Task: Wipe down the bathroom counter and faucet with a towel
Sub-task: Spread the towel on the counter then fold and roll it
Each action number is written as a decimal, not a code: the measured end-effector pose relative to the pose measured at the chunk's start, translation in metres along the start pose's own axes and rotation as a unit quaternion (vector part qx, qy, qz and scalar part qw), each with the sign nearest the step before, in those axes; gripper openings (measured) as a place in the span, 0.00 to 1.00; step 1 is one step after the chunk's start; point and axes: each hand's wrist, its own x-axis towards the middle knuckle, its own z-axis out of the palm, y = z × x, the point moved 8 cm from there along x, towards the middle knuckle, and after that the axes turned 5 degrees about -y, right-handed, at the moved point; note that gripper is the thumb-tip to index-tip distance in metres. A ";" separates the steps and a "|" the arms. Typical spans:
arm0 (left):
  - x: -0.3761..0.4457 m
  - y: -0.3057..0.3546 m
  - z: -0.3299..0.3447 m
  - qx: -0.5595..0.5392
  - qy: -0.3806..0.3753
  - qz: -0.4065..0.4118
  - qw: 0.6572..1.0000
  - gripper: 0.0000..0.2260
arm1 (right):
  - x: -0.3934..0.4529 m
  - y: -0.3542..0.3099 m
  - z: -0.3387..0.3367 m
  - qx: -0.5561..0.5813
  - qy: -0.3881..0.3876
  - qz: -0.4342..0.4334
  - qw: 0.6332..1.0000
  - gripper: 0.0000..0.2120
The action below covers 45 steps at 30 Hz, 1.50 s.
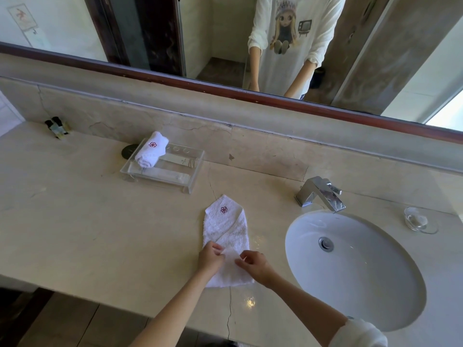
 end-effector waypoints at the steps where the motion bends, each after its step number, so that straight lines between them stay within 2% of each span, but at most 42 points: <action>1: 0.002 0.002 0.000 -0.005 0.009 0.007 1.000 0.07 | 0.002 -0.001 0.000 -0.005 0.003 0.019 1.000 0.11; 5: 0.007 0.001 -0.003 0.002 0.036 0.020 0.999 0.08 | 0.008 0.004 -0.004 -0.053 0.027 0.067 0.996 0.18; 8: 0.007 -0.002 -0.008 0.002 0.056 0.044 0.997 0.13 | 0.009 0.005 -0.004 -0.082 0.028 0.080 0.993 0.15; 11: 0.009 -0.007 -0.006 -0.003 0.045 0.065 0.997 0.11 | 0.010 0.007 -0.002 -0.113 0.029 0.088 0.989 0.17; 12: 0.007 -0.005 -0.005 0.008 0.038 0.080 0.996 0.09 | 0.009 0.007 -0.004 -0.118 0.040 0.084 0.989 0.15; 14: 0.002 0.006 0.000 0.097 0.019 0.165 0.981 0.08 | 0.006 0.004 -0.010 -0.135 0.068 0.046 0.987 0.09; 15: -0.001 0.011 0.007 0.182 -0.001 0.225 0.957 0.09 | 0.004 0.000 -0.011 -0.156 0.067 0.003 0.986 0.11; 16: -0.006 0.014 0.019 0.290 -0.043 0.272 0.917 0.13 | 0.003 -0.004 -0.007 -0.188 0.046 -0.047 0.980 0.15; 18: -0.012 0.002 0.043 0.482 -0.146 0.272 0.820 0.26 | -0.002 -0.011 0.008 -0.288 -0.024 -0.148 0.946 0.20; 19: -0.012 -0.005 0.047 0.527 -0.173 0.246 0.795 0.29 | -0.005 -0.014 0.016 -0.343 -0.052 -0.195 0.918 0.21; 20: -0.011 -0.007 0.048 0.545 -0.178 0.239 0.784 0.29 | -0.007 -0.014 0.023 -0.389 -0.065 -0.235 0.889 0.22; 22: -0.015 0.002 0.047 0.543 -0.168 0.253 0.783 0.19 | -0.009 -0.013 0.029 -0.439 -0.072 -0.263 0.856 0.21; 23: -0.015 0.007 0.045 0.533 -0.160 0.256 0.790 0.14 | -0.009 -0.012 0.029 -0.445 -0.074 -0.259 0.854 0.20; 25: -0.013 0.015 0.036 0.488 -0.144 0.246 0.825 0.10 | -0.009 -0.012 0.025 -0.442 -0.056 -0.255 0.858 0.15; 26: -0.012 0.019 0.030 0.462 -0.132 0.239 0.844 0.10 | -0.008 -0.015 0.020 -0.422 -0.044 -0.244 0.872 0.13; 28: -0.008 0.024 0.021 0.436 -0.106 0.218 0.867 0.10 | -0.002 -0.025 0.005 -0.324 0.006 -0.187 0.927 0.12; 30: -0.001 0.026 0.015 0.422 -0.060 0.214 0.879 0.10 | 0.007 -0.019 -0.008 -0.188 0.033 -0.063 0.980 0.13; 31: -0.001 0.030 0.011 0.414 -0.031 0.225 0.882 0.10 | 0.011 -0.012 -0.011 -0.127 0.038 -0.010 0.991 0.13; 33: -0.003 0.035 0.008 0.426 0.013 0.275 0.862 0.11 | 0.015 -0.008 -0.014 -0.048 0.043 0.043 0.997 0.12; 36: -0.002 0.022 0.025 0.504 -0.039 0.320 0.801 0.21 | 0.021 -0.009 -0.016 -0.029 0.060 0.078 0.995 0.08; 37: -0.001 0.018 0.027 0.509 -0.044 0.327 0.795 0.21 | 0.023 -0.010 -0.016 -0.027 0.068 0.083 0.994 0.07; 39: -0.001 0.019 0.023 0.497 -0.027 0.339 0.798 0.18 | 0.026 -0.014 -0.018 -0.073 0.089 0.059 0.992 0.06; 41: -0.002 0.026 0.019 0.480 0.008 0.351 0.804 0.13 | 0.027 -0.024 -0.021 -0.213 0.122 -0.067 0.967 0.12; 43: 0.000 0.035 0.014 0.461 0.052 0.366 0.807 0.07 | 0.026 -0.027 -0.010 -0.340 0.072 -0.194 0.917 0.23; 45: 0.005 0.042 0.011 0.441 0.073 0.358 0.820 0.08 | 0.028 -0.026 -0.004 -0.396 0.016 -0.230 0.889 0.27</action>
